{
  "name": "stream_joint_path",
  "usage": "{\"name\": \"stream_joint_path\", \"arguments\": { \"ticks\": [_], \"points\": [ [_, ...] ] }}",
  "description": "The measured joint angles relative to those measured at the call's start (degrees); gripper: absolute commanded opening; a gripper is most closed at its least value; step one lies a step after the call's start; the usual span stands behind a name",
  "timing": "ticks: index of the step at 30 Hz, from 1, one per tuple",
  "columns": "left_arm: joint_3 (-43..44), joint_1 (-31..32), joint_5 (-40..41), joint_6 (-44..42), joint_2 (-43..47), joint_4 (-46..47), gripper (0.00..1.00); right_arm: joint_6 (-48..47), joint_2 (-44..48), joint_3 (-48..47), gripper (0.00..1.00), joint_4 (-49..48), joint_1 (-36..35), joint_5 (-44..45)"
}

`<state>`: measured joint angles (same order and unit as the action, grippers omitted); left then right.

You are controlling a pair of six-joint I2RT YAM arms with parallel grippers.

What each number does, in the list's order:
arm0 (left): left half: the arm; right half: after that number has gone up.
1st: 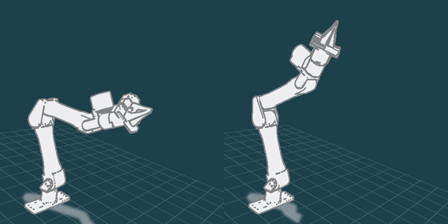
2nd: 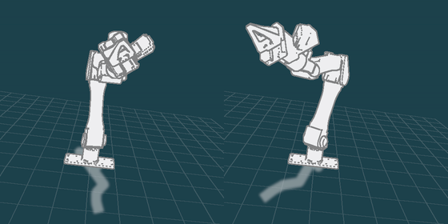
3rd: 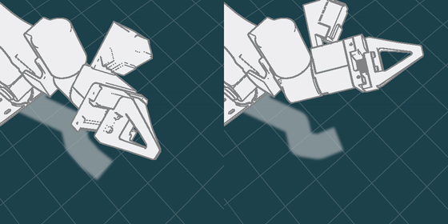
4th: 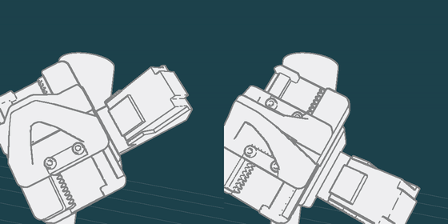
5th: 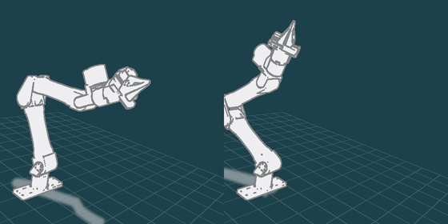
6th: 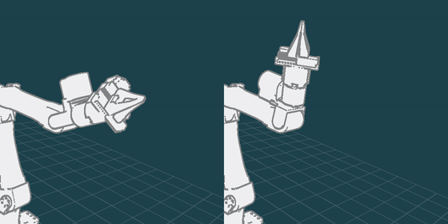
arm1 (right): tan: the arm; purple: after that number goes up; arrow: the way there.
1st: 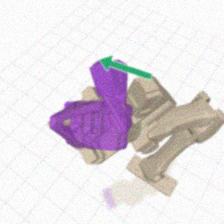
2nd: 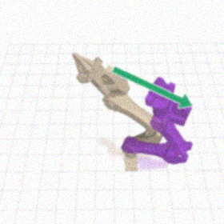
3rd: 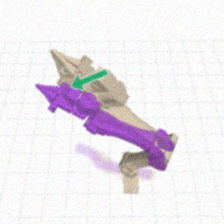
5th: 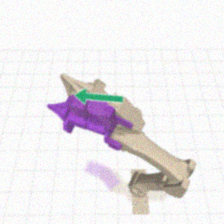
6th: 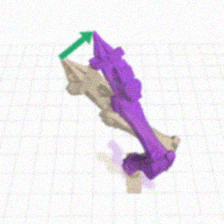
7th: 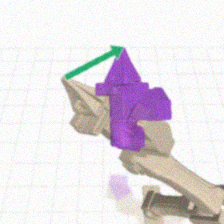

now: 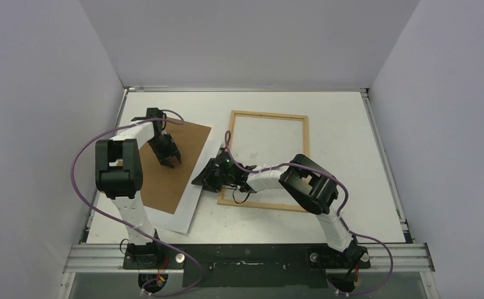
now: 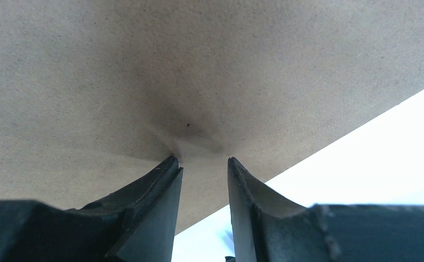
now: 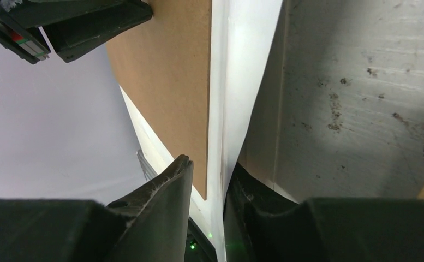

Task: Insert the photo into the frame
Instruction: Adjust the photo frame item at the center of the board.

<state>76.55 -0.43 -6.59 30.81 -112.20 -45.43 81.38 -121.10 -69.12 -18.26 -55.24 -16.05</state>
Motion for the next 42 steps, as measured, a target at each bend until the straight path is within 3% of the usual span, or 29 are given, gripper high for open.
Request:
{"name": "stream_joint_path", "arguments": {
  "ticks": [7,11,14,21,26,31,42],
  "points": [
    [0.0,0.0,-1.5,0.0,-0.2,0.0,0.32,-1.2,-2.1,-2.1,0.37,0.5,-0.4,1.6],
    [0.0,0.0,-2.9,0.0,-0.3,0.0,0.32,-1.2,-2.9,-2.8,0.21,-0.2,-0.5,2.4],
    [-0.1,-0.1,-3.5,0.1,-0.3,0.1,0.33,-1.2,-3.6,-2.9,0.15,-0.4,-0.7,3.1],
    [-0.3,-0.1,-4.6,0.1,-0.3,0.4,0.31,-1.3,-4.1,-2.8,0.45,-3.3,-0.7,3.6],
    [-2.3,-1.7,-8.2,0.6,0.1,2.2,0.27,-0.2,-5.2,-2.8,0.48,-8.2,-0.7,3.3],
    [-3.5,-3.6,-12.4,1.9,0.1,3.3,0.26,2.5,-6.1,-2.8,0.45,-10.3,-0.7,3.3],
    [-4.6,-3.9,-16.5,2.8,0.0,3.9,0.26,4.0,-3.9,-1.2,0.24,-4.7,-0.9,7.4]
  ]
}}
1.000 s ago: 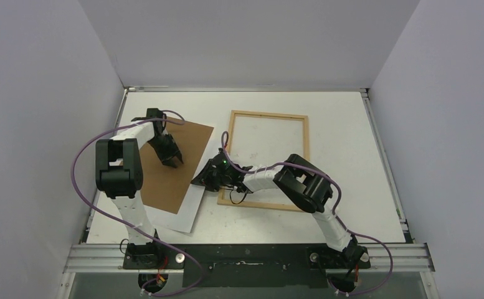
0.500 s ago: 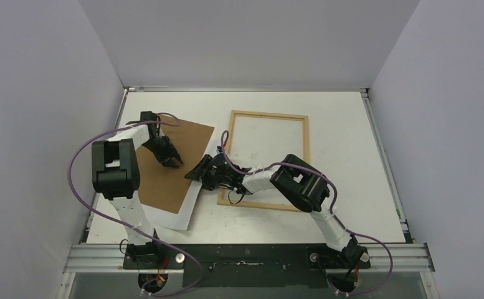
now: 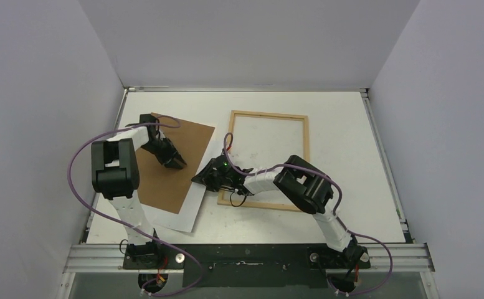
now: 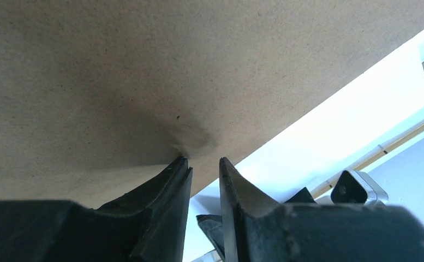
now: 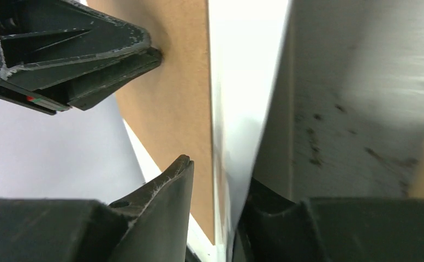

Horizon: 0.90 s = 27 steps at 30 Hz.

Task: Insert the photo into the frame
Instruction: Adjust the photo frame item at the center of the board.

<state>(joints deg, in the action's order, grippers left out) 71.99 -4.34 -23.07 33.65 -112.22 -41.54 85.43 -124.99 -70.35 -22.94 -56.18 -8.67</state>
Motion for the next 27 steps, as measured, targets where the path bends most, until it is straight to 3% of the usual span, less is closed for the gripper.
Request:
{"name": "stream_joint_path", "arguments": {
  "ticks": [7,19,27],
  "points": [
    [0.2,0.0,-0.6,-0.1,0.0,0.0,0.36,-3.7,3.3,1.7,0.0,6.4,0.8,2.3],
    [0.2,1.7,-1.9,-4.5,1.9,1.2,0.73,-9.3,3.3,3.0,0.0,-0.1,2.9,-3.1],
    [0.2,7.5,10.4,-11.6,5.0,1.0,0.76,-11.5,3.3,5.4,0.0,-6.8,7.3,-8.3]
  ]
}}
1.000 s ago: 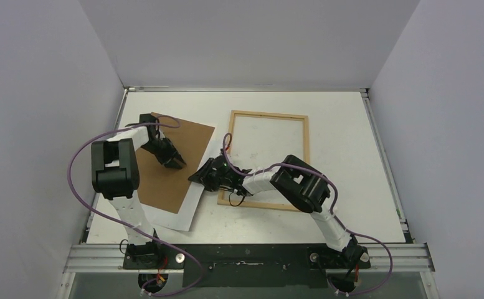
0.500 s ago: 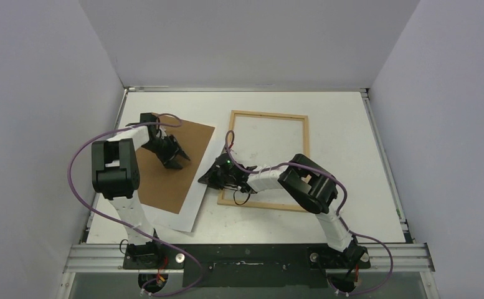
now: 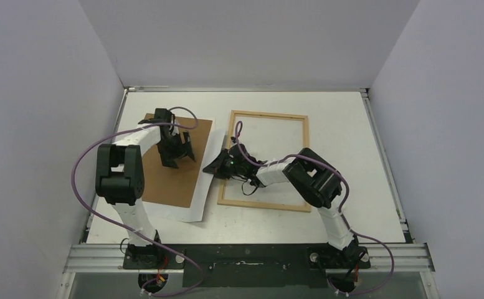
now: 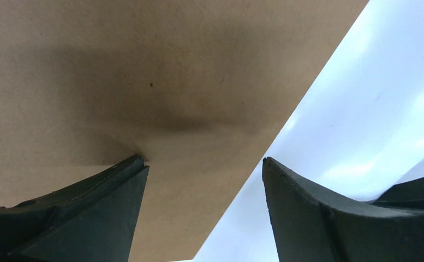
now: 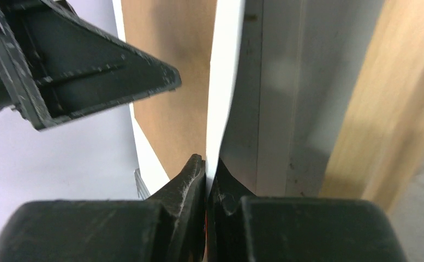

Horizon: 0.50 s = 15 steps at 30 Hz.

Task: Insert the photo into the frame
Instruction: Adjust the photo frame item at the center of the board.

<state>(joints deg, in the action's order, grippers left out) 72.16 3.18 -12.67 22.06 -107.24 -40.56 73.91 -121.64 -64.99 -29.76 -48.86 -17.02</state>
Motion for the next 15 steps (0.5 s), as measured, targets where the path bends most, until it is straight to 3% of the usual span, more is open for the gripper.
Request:
{"name": "stream_joint_path", "arguments": {
  "ticks": [15],
  "points": [
    [4.3,1.3,4.8,-0.7,2.3,-0.1,0.76,-8.3,-0.3,-13.0,0.0,5.8,7.3,-6.0]
  ]
}}
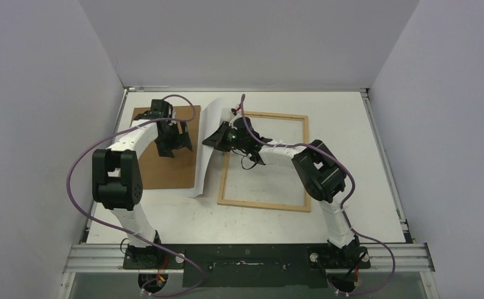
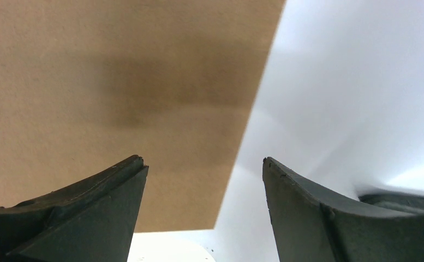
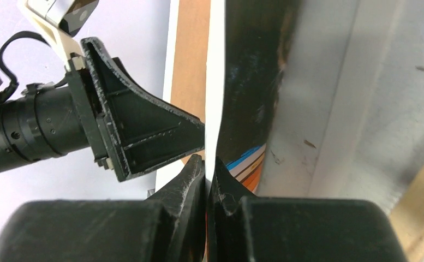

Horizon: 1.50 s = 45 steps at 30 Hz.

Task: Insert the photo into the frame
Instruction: Adjust the photo frame item at the center of the board.

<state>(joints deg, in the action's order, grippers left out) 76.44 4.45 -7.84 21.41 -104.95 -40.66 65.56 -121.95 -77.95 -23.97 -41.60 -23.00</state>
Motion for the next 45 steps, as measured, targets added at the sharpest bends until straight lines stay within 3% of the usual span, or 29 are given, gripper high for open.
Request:
{"name": "stream_joint_path", "arguments": {
  "ticks": [11,13,17,19,21,26,29,32,38,42,45],
  "points": [
    [-0.3,-1.6,0.5,2.6,2.4,0.1,0.76,-7.1,-7.8,-12.3,0.0,8.3,4.6,-2.7],
    [-0.3,-1.6,0.4,3.0,2.4,0.1,0.76,-8.5,-9.6,-13.9,0.1,9.7,6.2,-3.0],
    [-0.3,-1.6,-0.1,3.5,2.0,0.2,0.76,-11.1,-10.1,-14.5,0.51,13.3,8.1,-2.9],
    [-0.3,-1.6,-0.5,3.7,1.7,0.1,0.76,-12.7,-10.0,-14.6,0.63,15.0,8.6,-2.5],
    [-0.3,-1.6,-0.8,3.9,1.6,-0.1,0.76,-13.7,-9.6,-14.8,0.68,16.8,8.6,-2.3],
    [-0.5,-1.2,-0.9,4.3,1.7,-2.3,0.75,-16.8,-4.7,-14.9,0.69,27.8,7.9,2.4],
    [-2.5,-0.4,-0.3,5.3,2.7,-4.2,0.68,-17.4,-0.3,-14.6,0.68,35.4,7.7,5.7],
    [-7.0,0.3,-0.2,6.8,5.3,-5.0,0.59,-17.5,6.1,-11.3,0.57,39.1,7.3,7.2],
    [-15.1,0.4,-2.3,9.5,8.9,-4.5,0.42,-16.2,11.1,-9.7,0.34,40.9,-0.5,6.8],
    [-18.0,0.4,-3.1,11.7,9.6,-3.3,0.35,-13.0,10.0,-8.3,0.32,40.2,-7.8,4.4],
    [-20.0,0.4,-2.4,14.3,10.3,-3.5,0.32,-10.1,8.1,-6.5,0.36,39.1,-10.6,2.6]
  ]
}}
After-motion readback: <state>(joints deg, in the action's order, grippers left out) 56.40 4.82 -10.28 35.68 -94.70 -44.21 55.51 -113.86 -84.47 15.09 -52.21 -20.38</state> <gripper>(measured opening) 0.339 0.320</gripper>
